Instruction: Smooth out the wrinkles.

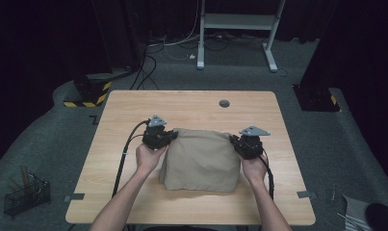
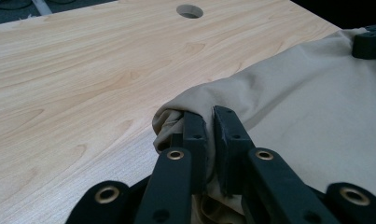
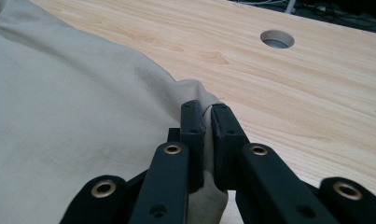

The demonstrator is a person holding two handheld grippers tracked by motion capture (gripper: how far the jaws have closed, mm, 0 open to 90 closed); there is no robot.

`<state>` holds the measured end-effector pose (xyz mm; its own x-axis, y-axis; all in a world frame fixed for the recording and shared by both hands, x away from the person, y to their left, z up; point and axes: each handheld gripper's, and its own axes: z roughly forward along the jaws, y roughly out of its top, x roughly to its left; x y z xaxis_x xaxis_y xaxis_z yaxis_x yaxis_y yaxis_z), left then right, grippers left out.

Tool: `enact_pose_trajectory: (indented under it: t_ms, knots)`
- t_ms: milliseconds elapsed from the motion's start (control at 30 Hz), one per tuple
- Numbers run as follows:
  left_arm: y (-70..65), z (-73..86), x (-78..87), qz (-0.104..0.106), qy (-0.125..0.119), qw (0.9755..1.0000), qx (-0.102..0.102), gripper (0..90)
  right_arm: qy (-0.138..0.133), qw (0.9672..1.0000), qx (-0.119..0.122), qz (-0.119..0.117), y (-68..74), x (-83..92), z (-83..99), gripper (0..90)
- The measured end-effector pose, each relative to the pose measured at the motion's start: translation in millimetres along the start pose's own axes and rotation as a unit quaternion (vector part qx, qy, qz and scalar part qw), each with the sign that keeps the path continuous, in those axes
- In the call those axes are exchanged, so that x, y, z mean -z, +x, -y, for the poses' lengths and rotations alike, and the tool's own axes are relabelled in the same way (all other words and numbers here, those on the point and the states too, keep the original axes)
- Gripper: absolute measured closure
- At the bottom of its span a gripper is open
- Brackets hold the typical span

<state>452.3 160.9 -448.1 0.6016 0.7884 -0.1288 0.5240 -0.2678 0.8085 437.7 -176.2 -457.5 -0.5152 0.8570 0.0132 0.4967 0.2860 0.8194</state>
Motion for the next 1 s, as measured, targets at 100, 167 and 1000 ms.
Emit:
enact_pose_trajectory:
  t_ms: [100, 167, 1000]
  knots:
    - [0.7, 0.9, -2.8, 0.001, 0.002, 1.0000, 0.003, 83.9, 0.004, 1.0000, -0.001, 0.001, -0.7, -1.5, 1.6, 84.5]
    - [1.1, 1.2, -3.7, 0.001, 0.003, 1.0000, 0.003, 83.8, 0.006, 1.0000, -0.003, 0.000, -1.5, -2.4, 2.4, 84.5]
    - [8.0, 9.1, -16.5, -0.005, 0.016, 0.9997, 0.016, 83.8, 0.026, 0.9996, -0.010, 0.005, -5.7, -17.7, 8.4, 83.9]
